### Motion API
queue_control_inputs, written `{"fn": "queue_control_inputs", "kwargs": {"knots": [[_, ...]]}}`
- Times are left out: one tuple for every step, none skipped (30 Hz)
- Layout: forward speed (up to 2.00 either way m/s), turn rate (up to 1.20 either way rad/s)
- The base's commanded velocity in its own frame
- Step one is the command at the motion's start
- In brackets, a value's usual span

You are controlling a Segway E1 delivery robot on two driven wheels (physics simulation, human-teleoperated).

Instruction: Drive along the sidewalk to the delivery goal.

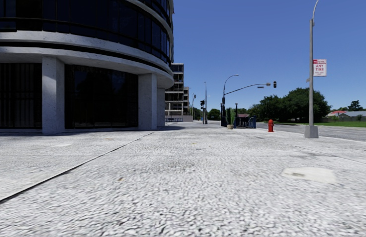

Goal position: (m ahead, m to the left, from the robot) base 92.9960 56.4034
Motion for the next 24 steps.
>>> {"fn": "queue_control_inputs", "kwargs": {"knots": [[2.0, 0.0], [2.0, 0.0], [2.0, 0.0], [2.0, 0.0], [2.0, 0.0], [2.0, 0.0], [2.0, 0.0], [2.0, 0.0], [2.0, 0.0], [2.0, 0.0], [2.0, 0.0], [2.0, 0.0], [2.0, 0.0], [2.0, 0.0], [2.0, 0.0], [2.0, 0.0], [2.0, 0.0], [2.0, 0.0], [2.0, 0.0], [2.0, 0.0], [2.0, 0.0], [2.0, 0.0], [2.0, 0.0], [2.0, 0.0]]}}
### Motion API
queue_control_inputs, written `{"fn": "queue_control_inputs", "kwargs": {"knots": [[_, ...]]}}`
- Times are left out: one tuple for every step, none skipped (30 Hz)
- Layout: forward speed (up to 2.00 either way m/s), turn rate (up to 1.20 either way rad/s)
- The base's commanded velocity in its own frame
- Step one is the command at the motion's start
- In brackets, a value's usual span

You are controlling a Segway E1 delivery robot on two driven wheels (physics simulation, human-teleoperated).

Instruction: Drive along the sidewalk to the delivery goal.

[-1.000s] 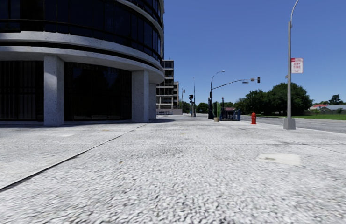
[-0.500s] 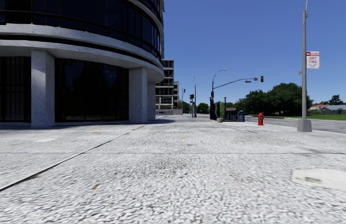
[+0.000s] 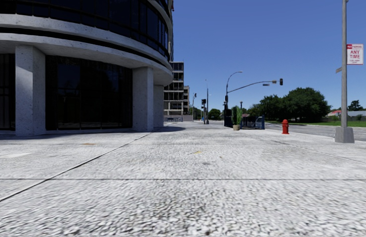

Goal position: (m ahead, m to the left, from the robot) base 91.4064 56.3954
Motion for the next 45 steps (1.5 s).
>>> {"fn": "queue_control_inputs", "kwargs": {"knots": [[2.0, 0.0], [2.0, 0.0], [2.0, 0.0], [2.0, 0.0], [2.0, 0.0], [2.0, 0.0], [2.0, 0.0], [2.0, 0.0], [2.0, 0.0], [2.0, 0.0], [2.0, 0.0], [2.0, 0.0], [2.0, 0.0], [2.0, 0.0], [2.0, 0.0], [2.0, 0.0], [2.0, 0.0], [2.0, 0.0], [2.0, 0.0], [2.0, 0.0], [2.0, 0.0], [2.0, 0.0], [2.0, 0.0], [2.0, -0.02], [2.0, -0.09], [2.0, -0.11], [2.0, -0.11], [2.0, -0.13], [2.0, -0.14], [2.0, -0.19], [2.0, -0.19], [2.0, -0.23], [2.0, -0.25], [2.0, -0.26], [2.0, -0.26], [2.0, -0.19], [2.0, -0.01], [2.0, 0.0], [2.0, 0.0], [2.0, 0.0], [2.0, 0.0], [2.0, 0.0], [2.0, 0.0], [2.0, 0.0], [2.0, 0.0]]}}
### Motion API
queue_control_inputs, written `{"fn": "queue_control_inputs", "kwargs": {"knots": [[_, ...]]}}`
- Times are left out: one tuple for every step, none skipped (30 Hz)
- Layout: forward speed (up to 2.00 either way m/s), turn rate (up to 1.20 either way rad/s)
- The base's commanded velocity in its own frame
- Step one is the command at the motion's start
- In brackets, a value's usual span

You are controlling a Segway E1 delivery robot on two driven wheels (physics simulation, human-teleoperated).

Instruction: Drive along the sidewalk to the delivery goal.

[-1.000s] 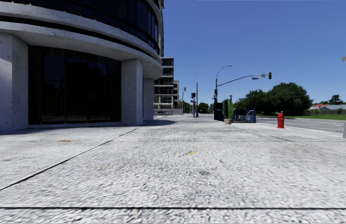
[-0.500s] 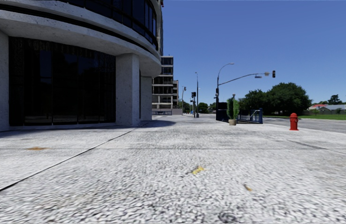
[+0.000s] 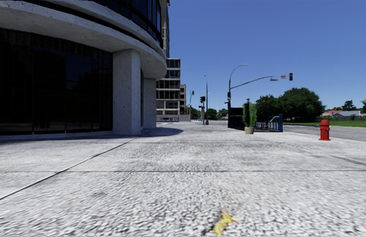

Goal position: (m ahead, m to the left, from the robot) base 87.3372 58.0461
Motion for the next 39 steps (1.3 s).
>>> {"fn": "queue_control_inputs", "kwargs": {"knots": [[2.0, 0.0], [2.0, 0.0], [2.0, 0.0], [2.0, 0.0], [2.0, 0.0], [2.0, 0.0], [2.0, 0.0], [2.0, 0.0], [2.0, 0.0], [2.0, 0.0], [2.0, 0.0], [2.0, 0.0], [2.0, 0.0], [2.0, 0.0], [2.0, 0.0], [2.0, 0.0], [2.0, 0.0], [2.0, 0.0], [2.0, 0.0], [2.0, 0.0], [2.0, 0.0], [2.0, 0.0], [2.0, 0.0], [2.0, 0.0], [2.0, 0.0], [2.0, 0.0], [2.0, 0.0], [2.0, 0.0], [2.0, 0.0], [2.0, 0.0], [2.0, 0.0], [2.0, 0.0], [2.0, 0.0], [2.0, 0.0], [2.0, 0.0], [2.0, 0.0], [2.0, 0.0], [2.0, 0.0], [2.0, 0.0]]}}
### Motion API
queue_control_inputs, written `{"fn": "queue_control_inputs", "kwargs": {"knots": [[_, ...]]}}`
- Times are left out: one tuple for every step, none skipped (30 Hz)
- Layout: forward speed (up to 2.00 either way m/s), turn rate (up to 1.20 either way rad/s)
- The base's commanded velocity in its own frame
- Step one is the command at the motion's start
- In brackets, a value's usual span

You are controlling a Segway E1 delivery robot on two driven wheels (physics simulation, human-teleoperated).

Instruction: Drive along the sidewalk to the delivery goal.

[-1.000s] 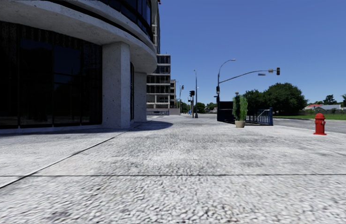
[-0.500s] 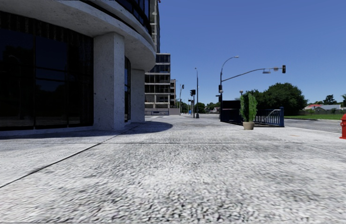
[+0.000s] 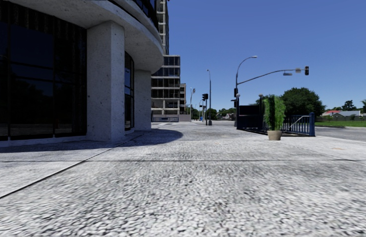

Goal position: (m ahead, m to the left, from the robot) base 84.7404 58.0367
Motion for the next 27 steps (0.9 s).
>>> {"fn": "queue_control_inputs", "kwargs": {"knots": [[2.0, 0.0], [2.0, 0.0], [2.0, 0.0], [2.0, 0.0], [2.0, 0.0], [2.0, 0.0], [2.0, 0.0], [2.0, 0.0], [2.0, 0.0], [2.0, 0.0], [2.0, 0.0], [2.0, 0.0], [2.0, 0.0], [2.0, 0.0], [2.0, 0.0], [2.0, 0.0], [2.0, 0.0], [2.0, 0.0], [2.0, 0.0], [2.0, 0.0], [2.0, 0.0], [2.0, 0.0], [2.0, 0.0], [2.0, 0.0], [2.0, 0.0], [2.0, 0.0], [2.0, 0.0]]}}
